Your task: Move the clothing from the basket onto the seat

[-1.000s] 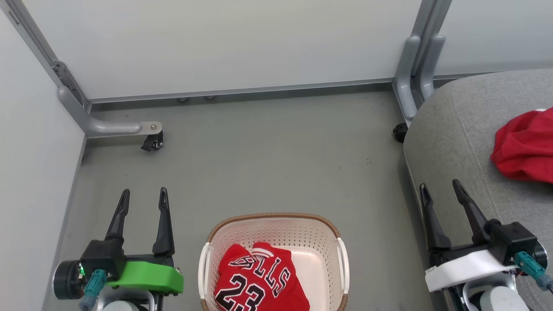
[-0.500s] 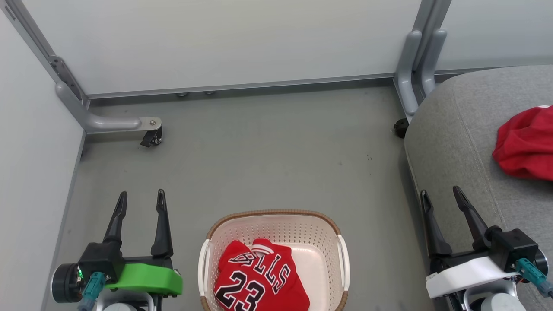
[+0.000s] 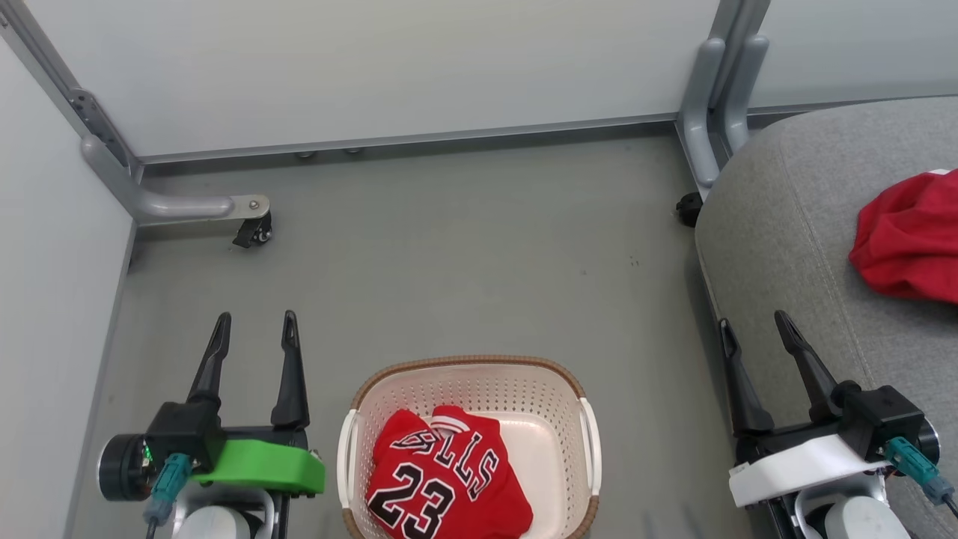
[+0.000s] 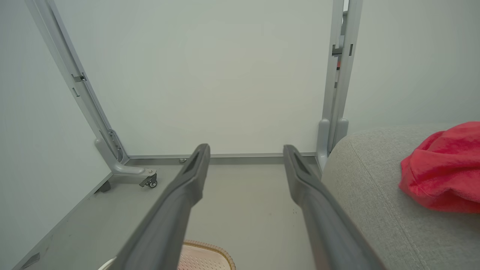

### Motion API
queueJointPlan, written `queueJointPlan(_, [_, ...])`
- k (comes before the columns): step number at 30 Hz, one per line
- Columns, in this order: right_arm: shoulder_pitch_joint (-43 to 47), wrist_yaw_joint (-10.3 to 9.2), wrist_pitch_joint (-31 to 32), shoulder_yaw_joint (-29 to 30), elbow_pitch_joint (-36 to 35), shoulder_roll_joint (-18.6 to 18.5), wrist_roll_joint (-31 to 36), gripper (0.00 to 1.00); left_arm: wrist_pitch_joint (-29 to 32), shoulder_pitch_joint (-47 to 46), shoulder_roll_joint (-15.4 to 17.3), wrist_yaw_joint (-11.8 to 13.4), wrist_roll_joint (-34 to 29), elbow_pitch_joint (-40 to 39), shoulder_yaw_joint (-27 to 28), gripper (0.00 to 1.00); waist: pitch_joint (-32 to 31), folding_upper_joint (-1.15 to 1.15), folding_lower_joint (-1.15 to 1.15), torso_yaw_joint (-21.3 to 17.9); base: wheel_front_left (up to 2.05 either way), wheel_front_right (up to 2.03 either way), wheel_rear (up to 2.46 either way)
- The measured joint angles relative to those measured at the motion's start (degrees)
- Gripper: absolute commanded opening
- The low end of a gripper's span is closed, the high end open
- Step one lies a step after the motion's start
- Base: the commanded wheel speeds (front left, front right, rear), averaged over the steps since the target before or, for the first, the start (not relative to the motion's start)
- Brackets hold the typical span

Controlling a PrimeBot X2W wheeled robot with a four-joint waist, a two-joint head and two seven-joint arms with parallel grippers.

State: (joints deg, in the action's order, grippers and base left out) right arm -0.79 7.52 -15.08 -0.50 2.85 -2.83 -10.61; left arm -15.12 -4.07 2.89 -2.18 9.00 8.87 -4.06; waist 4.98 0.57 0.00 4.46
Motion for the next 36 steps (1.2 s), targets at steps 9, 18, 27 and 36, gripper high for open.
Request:
queueJointPlan(9, [-4.3, 0.0, 0.0, -2.1, -1.2, 0.0, 0.2, 1.0, 0.0, -8.6, 0.0, -2.6, -2.3, 3.6, -2.0, 1.0, 4.2, 0.0, 0.0, -1.7, 0.0, 0.0, 0.0])
queueJointPlan(18, [-10.1, 0.0, 0.0, -4.1, -2.8, 0.0, 0.4, 1.0, 0.0, -16.9, 0.9, -4.4, -4.5, 13.0, -5.2, 1.0, 10.6, 0.0, 0.0, -4.8, 0.0, 0.0, 0.0])
queueJointPlan(27, [-14.6, 0.0, 0.0, -5.0, -4.7, 0.0, -0.4, 1.0, 0.0, -24.1, 2.9, -5.0, -6.3, 24.5, -9.8, 1.0, 18.0, 0.0, 0.01, -9.0, 0.0, 0.0, 0.0])
queueJointPlan(36, [-19.2, 0.0, 0.0, -6.4, -6.6, 0.0, -1.7, 1.0, 0.0, -31.3, 5.1, -5.1, -8.0, 35.1, -15.1, 1.0, 26.7, 0.0, 0.01, -12.7, 0.0, 0.0, 0.0])
